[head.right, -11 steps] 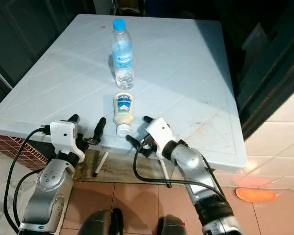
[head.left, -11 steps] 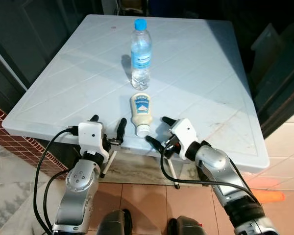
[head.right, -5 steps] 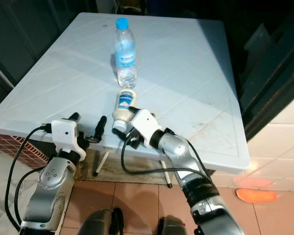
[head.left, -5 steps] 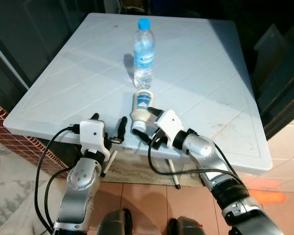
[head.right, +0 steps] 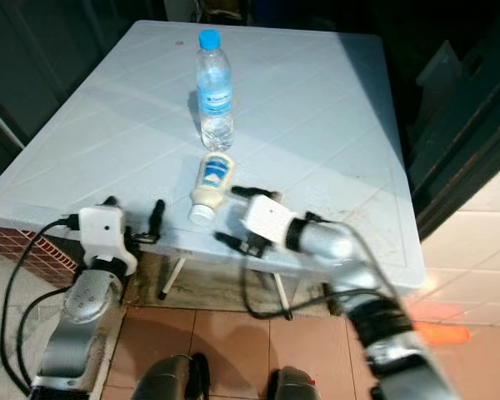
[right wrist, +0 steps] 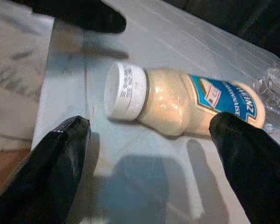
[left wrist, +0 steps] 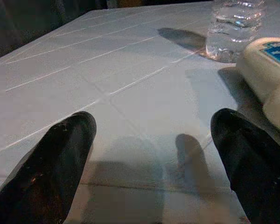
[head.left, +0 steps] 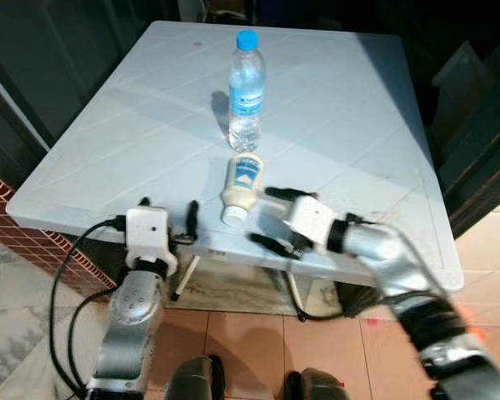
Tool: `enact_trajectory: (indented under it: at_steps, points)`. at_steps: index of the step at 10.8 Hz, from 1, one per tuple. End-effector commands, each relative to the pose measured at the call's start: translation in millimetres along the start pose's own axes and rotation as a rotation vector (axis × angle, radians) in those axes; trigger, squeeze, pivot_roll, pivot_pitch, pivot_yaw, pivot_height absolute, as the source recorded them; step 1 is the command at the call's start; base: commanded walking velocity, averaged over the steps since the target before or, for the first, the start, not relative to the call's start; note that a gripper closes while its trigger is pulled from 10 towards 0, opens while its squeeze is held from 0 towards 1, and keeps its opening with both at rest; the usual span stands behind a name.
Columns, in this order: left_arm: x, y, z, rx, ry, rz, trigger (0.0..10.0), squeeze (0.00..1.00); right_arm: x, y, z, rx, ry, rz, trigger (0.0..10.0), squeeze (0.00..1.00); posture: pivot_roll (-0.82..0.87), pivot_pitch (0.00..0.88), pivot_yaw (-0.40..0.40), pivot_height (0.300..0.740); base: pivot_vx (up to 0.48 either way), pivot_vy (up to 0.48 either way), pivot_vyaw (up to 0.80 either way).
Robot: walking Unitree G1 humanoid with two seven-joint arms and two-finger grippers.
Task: Restocking fridge
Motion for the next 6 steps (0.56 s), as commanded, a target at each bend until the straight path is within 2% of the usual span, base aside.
enact_trajectory:
  at_steps: [1,4,6]
  points:
    - [-12.0,-7.5,-1.8,-0.012,0.012,0.015,10.0,0.0,-2.3,-1.0,5.8,0.019,-0.071,0.092,10.0,0.0,-0.01,0.095,0.032,0.74,0.0,0.0,0.0]
    - [-44.5,-23.7,-0.4,0.001,0.091,0.122,10.0,0.0,4.1,-1.4,6.2,0.021,-0.191,0.219,10.0,0.0,0.02,0.089,0.023,0.74,0.0,0.0,0.0]
    - [-52.3,-29.7,-1.1,-0.001,0.111,0.157,10.0,0.0,7.1,4.6,3.8,0.01,-0.312,0.241,10.0,0.0,0.03,0.089,0.018,0.74,0.0,0.0,0.0]
Point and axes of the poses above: a point about 5 cm out from each wrist's last joint towards the gripper, its own y axis pointing out of the wrist towards the gripper, its own z axis along the axis of the wrist's last joint, x = y × z, the point moved 2 cm from there along y, pointing out of the wrist towards the gripper, and after that the axes turned 8 degrees about -y, right-handed, at the moved point
